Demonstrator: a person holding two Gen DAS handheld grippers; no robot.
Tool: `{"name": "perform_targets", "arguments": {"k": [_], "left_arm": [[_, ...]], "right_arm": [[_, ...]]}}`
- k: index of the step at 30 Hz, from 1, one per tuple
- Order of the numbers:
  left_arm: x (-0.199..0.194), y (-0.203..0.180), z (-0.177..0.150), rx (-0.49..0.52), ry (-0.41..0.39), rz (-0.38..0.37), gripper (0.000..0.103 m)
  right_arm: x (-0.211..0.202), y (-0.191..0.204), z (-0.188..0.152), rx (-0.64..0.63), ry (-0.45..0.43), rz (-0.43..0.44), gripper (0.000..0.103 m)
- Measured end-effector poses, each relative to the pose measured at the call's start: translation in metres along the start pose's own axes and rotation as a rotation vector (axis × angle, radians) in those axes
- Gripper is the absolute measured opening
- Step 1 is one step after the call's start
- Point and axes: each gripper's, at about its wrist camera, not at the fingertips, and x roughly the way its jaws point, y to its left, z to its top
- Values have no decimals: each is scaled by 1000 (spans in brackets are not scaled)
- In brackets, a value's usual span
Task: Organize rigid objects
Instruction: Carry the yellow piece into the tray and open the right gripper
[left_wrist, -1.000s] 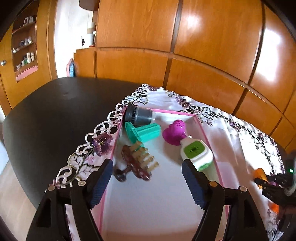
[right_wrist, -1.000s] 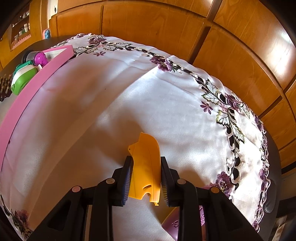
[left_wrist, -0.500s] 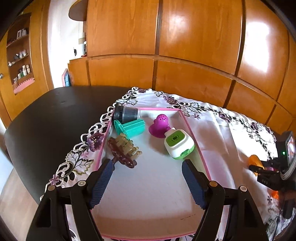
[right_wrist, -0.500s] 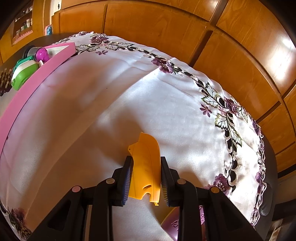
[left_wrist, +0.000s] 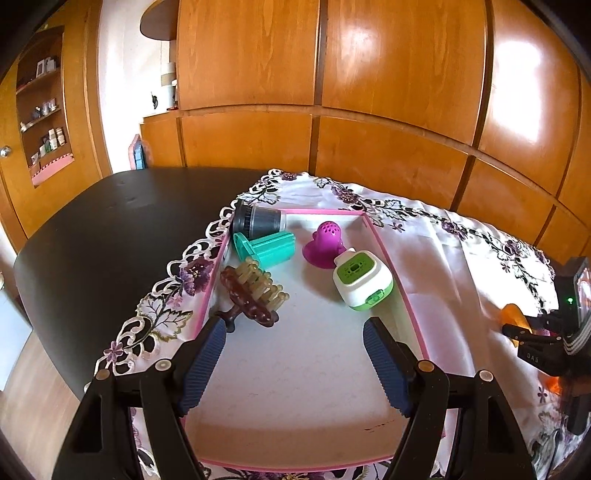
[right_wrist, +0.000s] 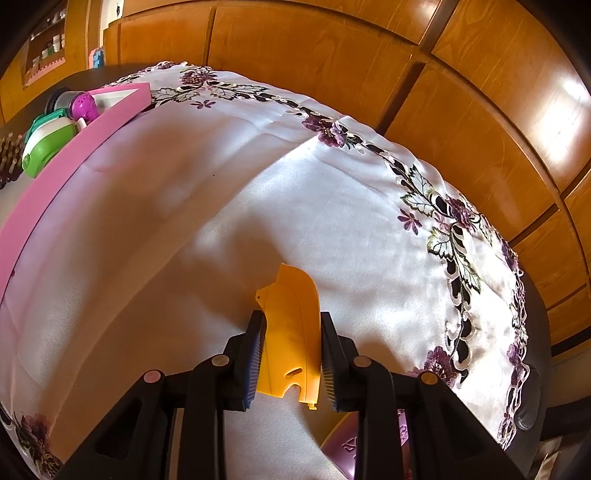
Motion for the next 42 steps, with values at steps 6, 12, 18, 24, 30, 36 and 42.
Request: {"name": "perform_targets", "arguments": {"k": [6, 12, 18, 24, 30, 36, 42], "left_arm": [[-3, 15, 2, -46, -7, 15, 77], [-8, 36, 0, -80, -14, 25, 77], [-10, 60, -4, -124, -16, 52, 77], [-8, 77, -9, -161, -10, 61, 77], [-9, 85, -11, -175, -8, 62, 77], [-9, 94, -15, -198, 4, 62, 77], [-8, 97, -18, -203, 11, 54, 77]], "right_arm": [[1, -3, -1, 33, 5, 11, 27], [1, -6, 0, 70, 18, 18, 27], [-21, 1, 15, 124, -14, 60, 27], [-71, 49, 58, 92, -154, 213, 27], [-96, 130, 107, -9, -230, 383, 27], [-66, 203, 146, -93, -164, 407, 27], [-23, 230, 152, -134, -81, 326, 30]]}}
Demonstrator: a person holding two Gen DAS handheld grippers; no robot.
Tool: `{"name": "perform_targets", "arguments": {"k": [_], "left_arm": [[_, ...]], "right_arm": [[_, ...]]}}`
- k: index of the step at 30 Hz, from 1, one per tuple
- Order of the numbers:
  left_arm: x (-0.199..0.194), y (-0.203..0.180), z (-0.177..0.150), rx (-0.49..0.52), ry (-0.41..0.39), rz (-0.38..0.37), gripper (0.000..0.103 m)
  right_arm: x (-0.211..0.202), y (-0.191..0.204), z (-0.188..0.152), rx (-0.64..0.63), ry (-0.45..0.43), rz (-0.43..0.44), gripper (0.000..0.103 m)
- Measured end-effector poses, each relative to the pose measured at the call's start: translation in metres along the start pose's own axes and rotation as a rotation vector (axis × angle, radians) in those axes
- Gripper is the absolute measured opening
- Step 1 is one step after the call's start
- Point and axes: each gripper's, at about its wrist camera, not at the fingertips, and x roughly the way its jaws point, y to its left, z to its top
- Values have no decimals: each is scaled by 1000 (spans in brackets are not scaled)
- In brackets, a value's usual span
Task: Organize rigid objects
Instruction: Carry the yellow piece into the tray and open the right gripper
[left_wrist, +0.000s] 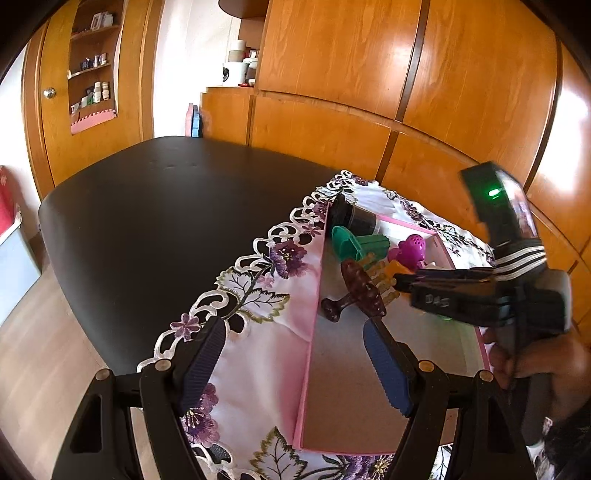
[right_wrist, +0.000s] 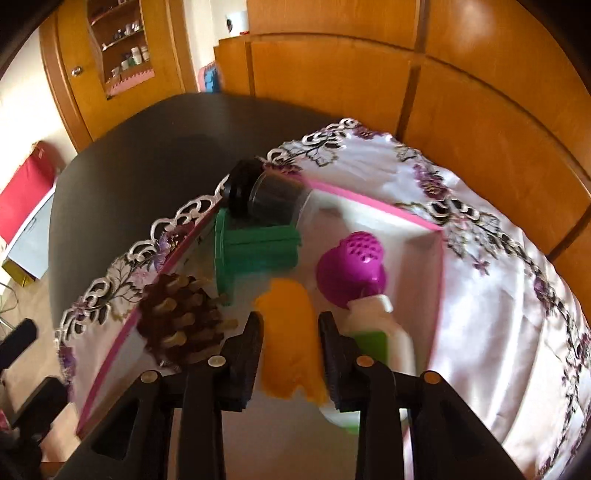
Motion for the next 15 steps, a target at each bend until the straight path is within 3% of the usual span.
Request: {"name": "perform_targets", "arguments": {"k": [2, 9, 15], "left_arm": [[1, 0, -1, -2, 4, -2, 77], [1, -5, -2, 9, 8, -3, 77], [-2, -10, -1, 25, 4, -6, 77]], "right_arm": [[4, 7, -1, -33, 1, -35, 31], [-7, 2, -4, -15, -8, -14, 32], [-31, -9, -8, 42, -83, -4, 36]]}}
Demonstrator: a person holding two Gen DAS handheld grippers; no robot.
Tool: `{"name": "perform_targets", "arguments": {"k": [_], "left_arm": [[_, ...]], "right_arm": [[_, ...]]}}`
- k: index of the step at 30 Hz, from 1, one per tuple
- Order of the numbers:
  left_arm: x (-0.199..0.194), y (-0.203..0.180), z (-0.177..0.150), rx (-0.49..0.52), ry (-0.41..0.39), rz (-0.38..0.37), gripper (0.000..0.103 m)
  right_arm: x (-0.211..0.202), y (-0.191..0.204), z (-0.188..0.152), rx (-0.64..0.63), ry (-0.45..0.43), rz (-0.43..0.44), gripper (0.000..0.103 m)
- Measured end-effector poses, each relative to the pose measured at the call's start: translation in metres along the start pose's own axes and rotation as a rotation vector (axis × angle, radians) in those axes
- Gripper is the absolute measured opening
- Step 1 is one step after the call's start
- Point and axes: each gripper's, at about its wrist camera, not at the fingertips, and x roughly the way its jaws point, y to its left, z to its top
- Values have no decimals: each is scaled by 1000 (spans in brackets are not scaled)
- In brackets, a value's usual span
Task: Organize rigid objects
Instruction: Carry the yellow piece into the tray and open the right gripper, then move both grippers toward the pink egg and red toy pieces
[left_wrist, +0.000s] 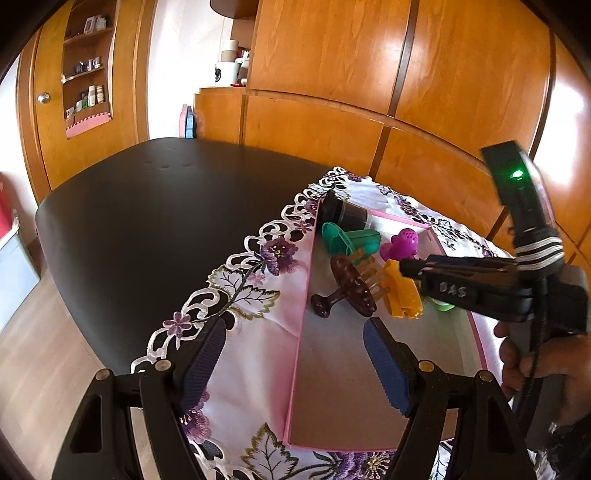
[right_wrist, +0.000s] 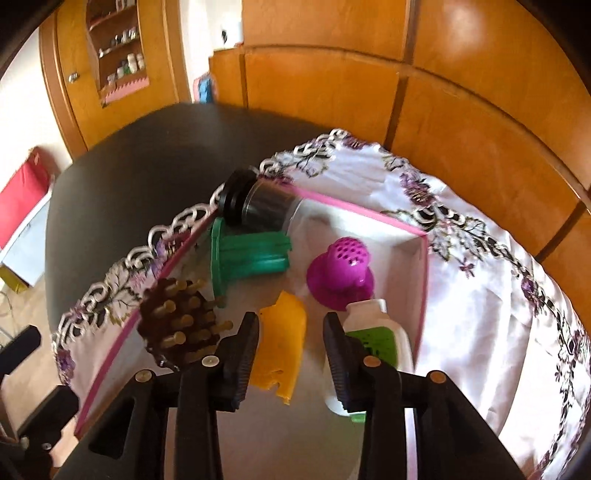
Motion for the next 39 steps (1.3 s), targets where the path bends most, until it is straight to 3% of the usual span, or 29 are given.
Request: {"name": "perform_targets", "arguments": {"k": [14, 24, 35, 39], "left_arm": [[-10, -21, -1, 60, -13, -22, 77], [-14, -41, -3, 112, -17, -43, 77], [-16, -71, -4, 190, -10, -69, 77], [-16, -88, -4, 229, -9, -79, 77]], "right_arm": [[-69, -55, -26, 88, -124, -75, 37], [-113, -143, -69, 183, -131, -244, 37], [-148, -293, -170, 514, -45, -540, 37], [-146, -334, -203, 745, 5, -544, 37]]}}
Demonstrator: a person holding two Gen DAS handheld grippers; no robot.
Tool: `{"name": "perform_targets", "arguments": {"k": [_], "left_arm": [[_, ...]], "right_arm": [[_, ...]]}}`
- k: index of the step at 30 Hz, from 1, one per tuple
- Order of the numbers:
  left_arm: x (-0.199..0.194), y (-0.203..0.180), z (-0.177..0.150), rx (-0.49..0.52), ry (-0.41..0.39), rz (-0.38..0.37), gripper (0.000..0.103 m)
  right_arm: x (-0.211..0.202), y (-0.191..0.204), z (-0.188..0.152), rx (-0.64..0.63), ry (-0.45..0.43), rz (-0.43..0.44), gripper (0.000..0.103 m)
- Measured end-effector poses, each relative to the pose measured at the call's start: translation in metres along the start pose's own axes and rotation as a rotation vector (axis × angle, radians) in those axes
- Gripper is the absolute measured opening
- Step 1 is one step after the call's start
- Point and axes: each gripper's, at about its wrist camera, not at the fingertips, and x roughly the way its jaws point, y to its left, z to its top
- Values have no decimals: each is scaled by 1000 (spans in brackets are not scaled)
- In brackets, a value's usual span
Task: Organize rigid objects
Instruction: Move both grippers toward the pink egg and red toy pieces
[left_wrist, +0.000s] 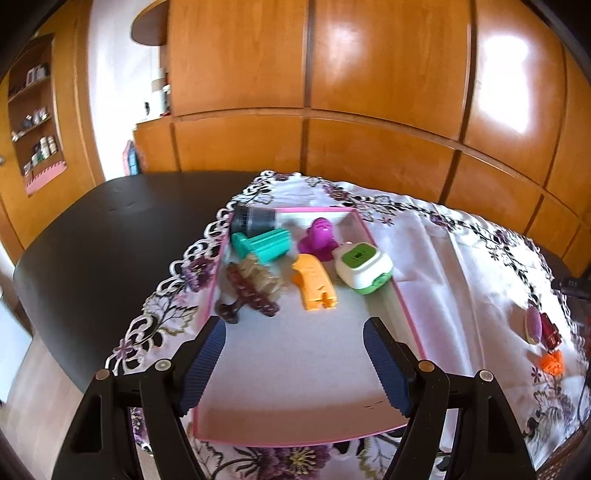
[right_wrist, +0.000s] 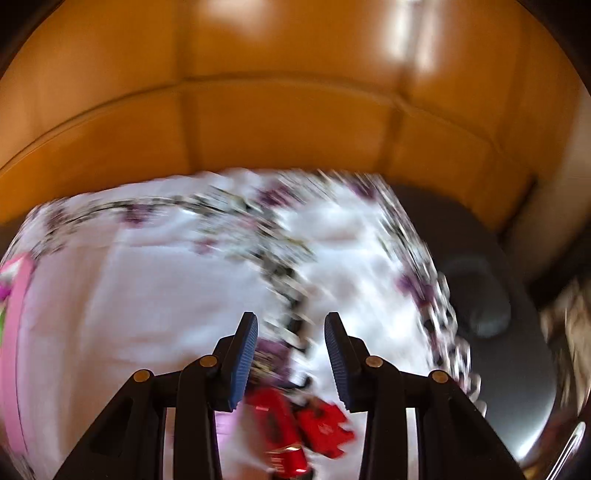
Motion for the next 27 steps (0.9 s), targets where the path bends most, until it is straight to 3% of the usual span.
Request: {"name": "perform_targets", "arguments": {"k": [3, 16, 27], "left_arm": [[2, -17, 3, 39, 3, -20, 77], [15, -87, 9, 196, 31, -100, 77], [28, -136, 0, 301, 78, -175, 77]], "right_arm": [[5, -18, 3, 105, 9, 43, 37], [10, -24, 2, 165, 41, 77, 38], [5, -30, 4, 199, 17, 83, 38]]}}
